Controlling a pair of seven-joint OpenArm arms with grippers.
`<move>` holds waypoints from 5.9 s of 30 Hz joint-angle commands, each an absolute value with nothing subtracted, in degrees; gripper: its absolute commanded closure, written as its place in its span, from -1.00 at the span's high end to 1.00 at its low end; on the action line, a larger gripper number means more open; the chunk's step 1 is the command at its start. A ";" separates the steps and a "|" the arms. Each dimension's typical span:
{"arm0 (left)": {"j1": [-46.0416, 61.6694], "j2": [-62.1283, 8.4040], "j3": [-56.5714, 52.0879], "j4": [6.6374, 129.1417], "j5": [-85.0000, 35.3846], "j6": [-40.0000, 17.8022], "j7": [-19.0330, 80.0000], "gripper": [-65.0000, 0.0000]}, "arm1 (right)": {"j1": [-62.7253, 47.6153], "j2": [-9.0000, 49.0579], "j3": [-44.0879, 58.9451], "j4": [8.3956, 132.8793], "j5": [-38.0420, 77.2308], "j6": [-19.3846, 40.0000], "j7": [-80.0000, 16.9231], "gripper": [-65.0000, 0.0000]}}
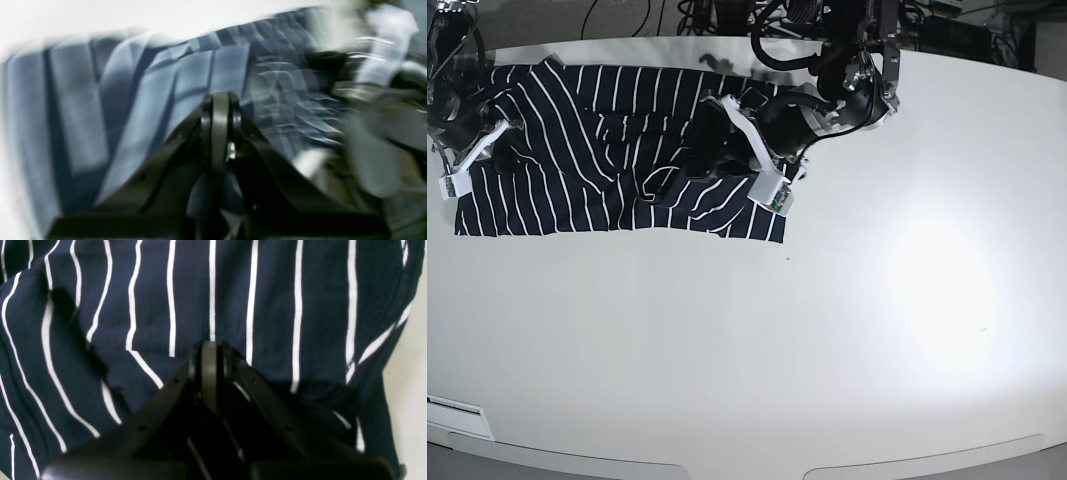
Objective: Fold the T-shirt properly
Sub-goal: 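Release the fabric with the left gripper and regrasp the folded edge, then fold the striped fabric over with the left gripper toward the right gripper, then grasp the strip end with the right gripper and lift it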
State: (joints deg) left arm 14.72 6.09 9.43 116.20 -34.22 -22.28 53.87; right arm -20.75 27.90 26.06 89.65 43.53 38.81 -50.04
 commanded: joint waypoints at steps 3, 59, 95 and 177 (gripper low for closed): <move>14.41 6.63 11.38 117.10 -35.24 -26.28 54.65 -1.00 | -21.12 28.45 25.80 89.62 41.98 39.03 -53.87 -0.82; 12.88 6.68 23.99 112.38 -14.81 -20.16 52.51 -1.00 | -21.10 28.42 25.80 89.62 42.19 39.03 -54.94 -0.82; 9.78 -12.93 18.68 112.38 5.76 -8.03 53.60 -1.00 | -21.08 28.47 25.87 91.39 62.57 40.00 -57.06 -0.75; 6.04 -18.11 4.73 115.52 -16.01 -11.81 51.42 -0.68 | -11.99 21.93 17.72 88.03 62.48 40.00 -68.66 -1.00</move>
